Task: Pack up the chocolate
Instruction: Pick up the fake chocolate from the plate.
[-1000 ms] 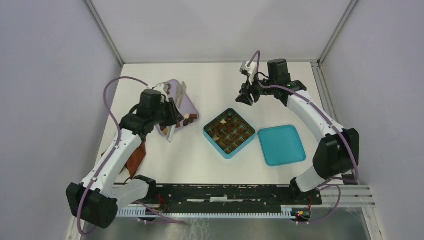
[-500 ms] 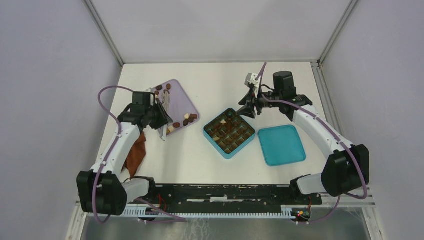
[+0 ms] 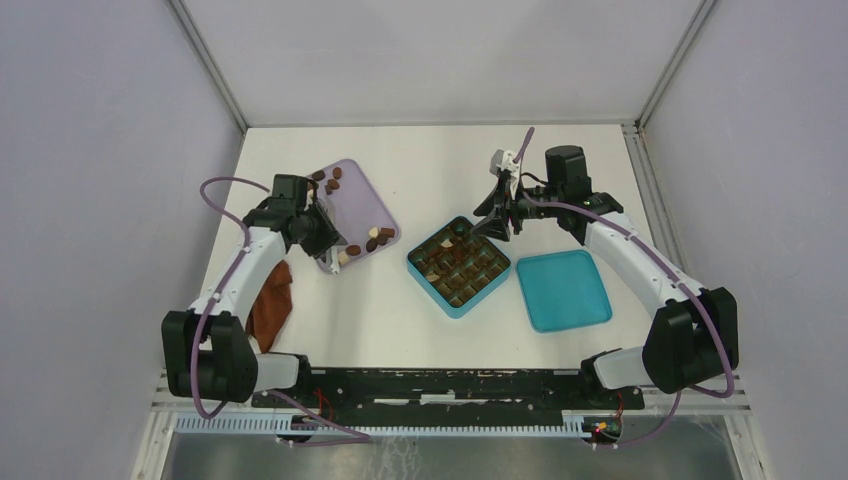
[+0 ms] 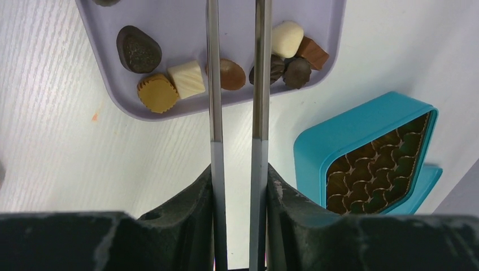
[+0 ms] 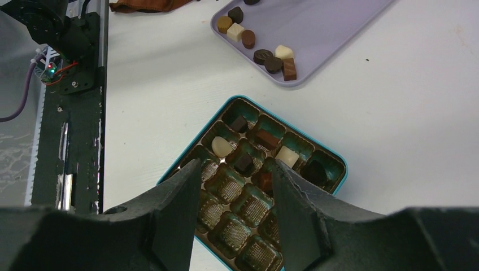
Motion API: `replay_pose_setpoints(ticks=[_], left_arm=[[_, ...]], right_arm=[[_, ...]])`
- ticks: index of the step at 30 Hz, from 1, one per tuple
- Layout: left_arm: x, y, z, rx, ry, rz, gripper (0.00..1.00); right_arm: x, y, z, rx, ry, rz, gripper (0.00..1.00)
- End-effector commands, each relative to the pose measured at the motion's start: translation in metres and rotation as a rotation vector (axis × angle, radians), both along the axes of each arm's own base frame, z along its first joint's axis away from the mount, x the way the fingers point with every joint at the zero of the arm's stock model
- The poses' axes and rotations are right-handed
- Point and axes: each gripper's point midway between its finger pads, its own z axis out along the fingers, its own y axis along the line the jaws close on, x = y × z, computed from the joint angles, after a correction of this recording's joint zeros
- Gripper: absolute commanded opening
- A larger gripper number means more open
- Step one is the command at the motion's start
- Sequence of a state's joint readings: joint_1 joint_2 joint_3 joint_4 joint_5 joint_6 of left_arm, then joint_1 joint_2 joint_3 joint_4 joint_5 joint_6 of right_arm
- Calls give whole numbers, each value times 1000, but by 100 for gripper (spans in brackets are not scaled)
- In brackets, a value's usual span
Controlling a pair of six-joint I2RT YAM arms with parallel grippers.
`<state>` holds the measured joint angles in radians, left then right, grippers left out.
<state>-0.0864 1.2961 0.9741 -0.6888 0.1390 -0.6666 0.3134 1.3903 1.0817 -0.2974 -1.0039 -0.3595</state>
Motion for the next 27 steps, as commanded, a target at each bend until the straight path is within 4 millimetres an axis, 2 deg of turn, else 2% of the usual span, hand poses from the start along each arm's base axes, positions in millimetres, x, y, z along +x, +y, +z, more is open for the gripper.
replay_pose_setpoints(ticks=[1,12,27], left_arm=[[13,-1,7,-44,3,95,37],[23,0,0,-43,57,148,37],[25,3,-6,-24,56,185,37]], right_arm=[[-3,5,6,39,-2,37,55],[-3,5,5,44,6,41,55],[-5,6,4,47,16,50,55]])
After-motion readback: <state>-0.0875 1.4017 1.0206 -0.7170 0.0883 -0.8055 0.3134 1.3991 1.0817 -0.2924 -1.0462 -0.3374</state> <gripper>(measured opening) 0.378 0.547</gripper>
